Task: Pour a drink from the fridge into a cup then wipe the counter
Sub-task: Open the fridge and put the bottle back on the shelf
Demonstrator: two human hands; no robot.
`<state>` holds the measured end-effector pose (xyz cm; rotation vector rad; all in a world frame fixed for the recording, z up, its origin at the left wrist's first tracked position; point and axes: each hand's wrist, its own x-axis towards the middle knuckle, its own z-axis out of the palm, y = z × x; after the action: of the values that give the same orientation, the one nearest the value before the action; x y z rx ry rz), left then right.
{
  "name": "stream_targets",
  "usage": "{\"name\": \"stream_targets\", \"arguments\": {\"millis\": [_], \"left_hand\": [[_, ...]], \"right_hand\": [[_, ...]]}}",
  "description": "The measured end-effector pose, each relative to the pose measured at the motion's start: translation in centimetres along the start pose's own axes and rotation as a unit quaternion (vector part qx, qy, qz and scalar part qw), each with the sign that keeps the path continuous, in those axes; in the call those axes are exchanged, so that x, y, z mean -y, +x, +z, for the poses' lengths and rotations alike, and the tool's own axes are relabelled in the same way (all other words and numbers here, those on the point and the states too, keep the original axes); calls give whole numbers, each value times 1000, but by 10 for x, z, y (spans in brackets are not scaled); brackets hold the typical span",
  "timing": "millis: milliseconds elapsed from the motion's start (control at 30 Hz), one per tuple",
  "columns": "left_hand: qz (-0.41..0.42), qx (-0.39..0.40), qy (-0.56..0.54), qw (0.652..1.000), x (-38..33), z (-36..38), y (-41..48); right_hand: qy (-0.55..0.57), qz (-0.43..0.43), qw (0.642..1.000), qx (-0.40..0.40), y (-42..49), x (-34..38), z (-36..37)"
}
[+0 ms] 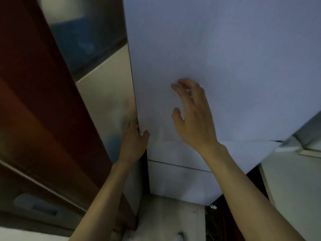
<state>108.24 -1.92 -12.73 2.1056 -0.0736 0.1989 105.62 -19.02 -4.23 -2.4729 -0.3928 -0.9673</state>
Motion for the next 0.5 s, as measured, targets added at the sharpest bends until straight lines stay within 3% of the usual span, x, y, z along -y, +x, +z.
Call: {"name": "stream_targets", "arguments": {"millis": [200, 367, 500], "left_hand": [[-47, -60, 27, 997, -3, 29, 43], [-17, -64, -4, 998, -9, 48, 76], [-28, -88, 42, 995, -17, 56, 97]], "right_hand": [[32, -56, 998, 8, 32, -45, 14], [57, -71, 995, 37, 54, -75, 24], [72, -88, 992, 47, 66, -90, 28]]}}
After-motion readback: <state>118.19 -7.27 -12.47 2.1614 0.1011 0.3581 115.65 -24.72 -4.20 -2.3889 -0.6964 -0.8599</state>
